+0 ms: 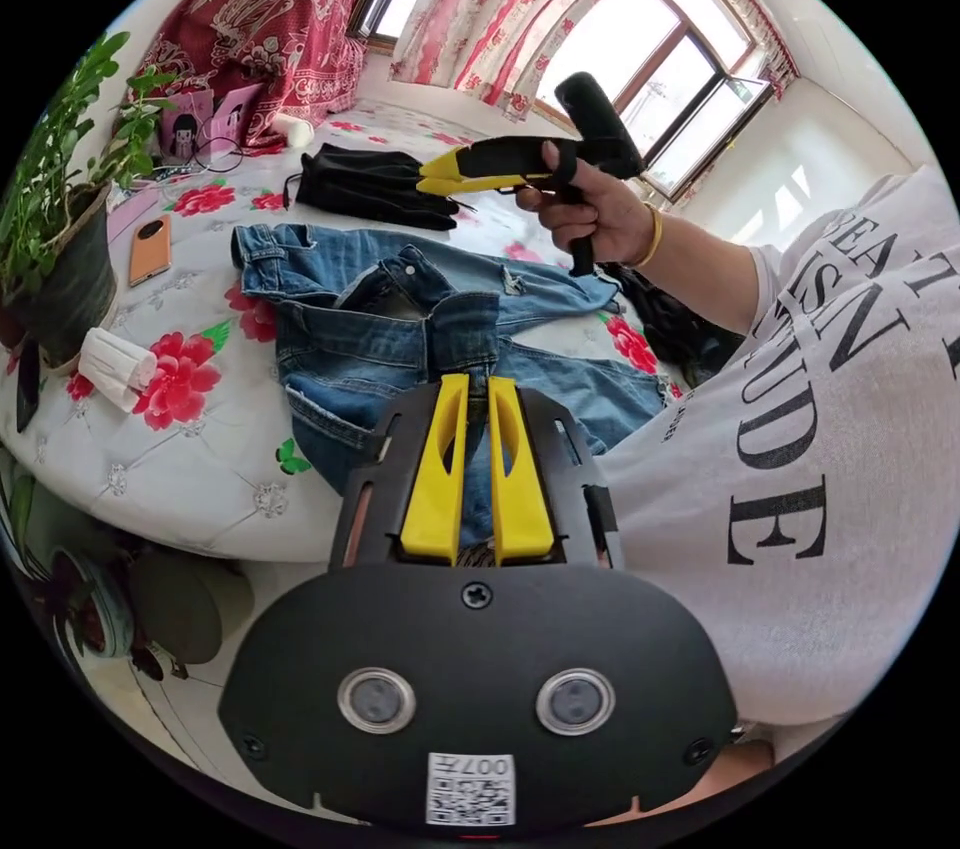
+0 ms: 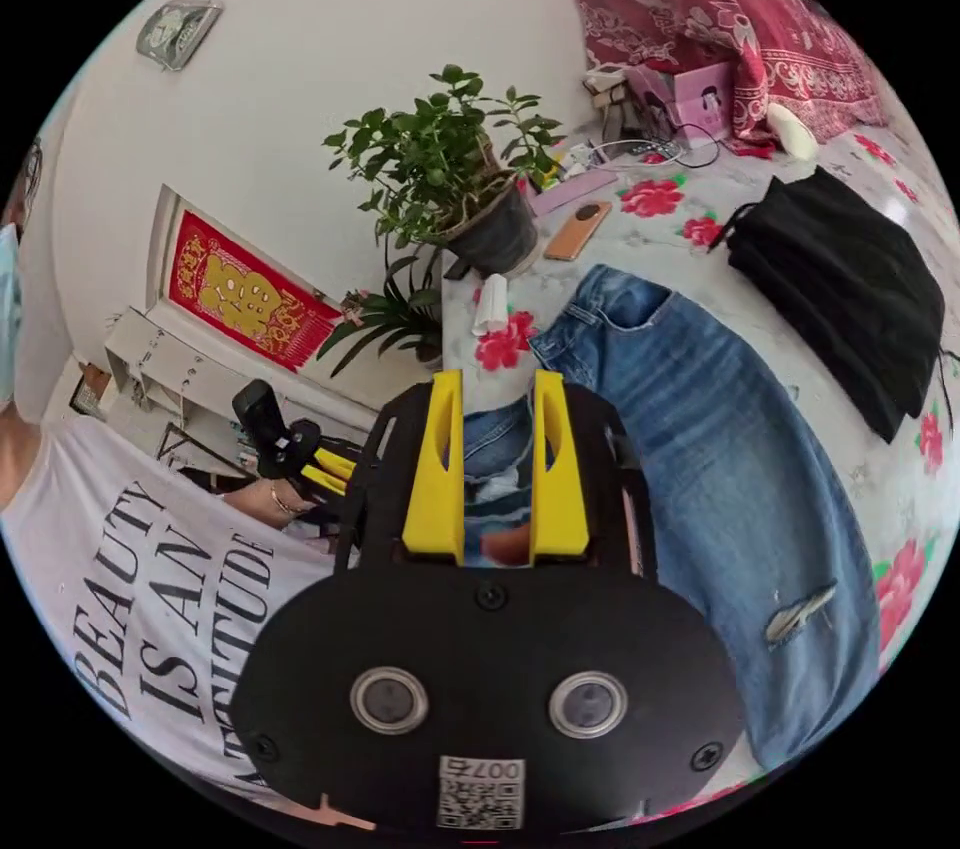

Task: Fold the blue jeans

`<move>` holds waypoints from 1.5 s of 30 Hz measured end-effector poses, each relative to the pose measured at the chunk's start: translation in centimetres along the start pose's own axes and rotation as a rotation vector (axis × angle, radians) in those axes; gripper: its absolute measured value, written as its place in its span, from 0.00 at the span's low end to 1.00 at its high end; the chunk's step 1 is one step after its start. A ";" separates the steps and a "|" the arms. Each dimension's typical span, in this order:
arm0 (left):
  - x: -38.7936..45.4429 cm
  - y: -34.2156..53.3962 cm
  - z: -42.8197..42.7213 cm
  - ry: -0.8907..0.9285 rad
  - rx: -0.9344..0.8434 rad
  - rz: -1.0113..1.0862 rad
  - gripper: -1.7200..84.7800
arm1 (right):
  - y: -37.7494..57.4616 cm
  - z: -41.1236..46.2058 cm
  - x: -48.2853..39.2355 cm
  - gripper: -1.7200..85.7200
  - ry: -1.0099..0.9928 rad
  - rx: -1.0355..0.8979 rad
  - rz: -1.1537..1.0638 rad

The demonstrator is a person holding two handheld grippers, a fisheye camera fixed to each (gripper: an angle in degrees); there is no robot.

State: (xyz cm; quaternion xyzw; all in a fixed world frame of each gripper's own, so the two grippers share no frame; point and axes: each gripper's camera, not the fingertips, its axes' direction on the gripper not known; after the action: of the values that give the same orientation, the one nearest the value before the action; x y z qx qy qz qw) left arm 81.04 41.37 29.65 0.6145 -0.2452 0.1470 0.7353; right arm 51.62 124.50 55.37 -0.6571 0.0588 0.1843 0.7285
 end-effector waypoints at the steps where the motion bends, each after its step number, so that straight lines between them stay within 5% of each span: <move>1: -0.2 -0.2 -0.2 -0.004 0.002 -0.004 0.06 | -1.1 0.9 -0.4 0.10 -0.011 -0.033 -0.020; 9: -4.5 -0.8 -2.4 -0.063 0.056 -0.117 0.06 | -8.3 20.0 1.7 0.04 0.184 -0.648 0.006; 14: -12.4 2.8 -6.8 -0.276 0.213 -0.497 0.06 | -14.5 16.4 -2.9 0.06 0.069 -0.248 -0.052; 16: -17.7 5.6 -7.3 -0.330 0.212 -0.740 0.06 | -15.7 16.2 -3.8 0.07 0.025 -0.230 -0.062; 20: -23.4 6.3 -5.5 -0.323 0.151 -0.877 0.06 | -14.5 12.6 -4.3 0.09 0.029 -0.170 -0.113; 25: -28.7 4.2 -3.0 -0.264 0.121 -0.955 0.06 | -6.8 2.3 -0.4 0.08 0.224 -0.105 -0.027; 33: -30.8 0.8 0.8 -0.346 -0.025 -0.867 0.06 | 19.6 -17.3 3.6 0.08 0.686 -0.168 0.702; 39: -29.0 0.0 2.5 -0.431 -0.008 -0.858 0.06 | 33.5 -20.9 1.1 0.07 0.735 -0.244 1.012; 45: -28.2 -0.7 3.9 -0.475 -0.060 -0.826 0.06 | 37.6 -26.2 -0.1 0.03 0.742 -0.230 1.025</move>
State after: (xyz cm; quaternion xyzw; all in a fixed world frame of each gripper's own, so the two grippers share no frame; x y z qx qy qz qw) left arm 57.07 39.83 14.29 0.6555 -0.1460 -0.3094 0.6732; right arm 42.67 101.36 16.80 -0.6397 0.5933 0.2748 0.4040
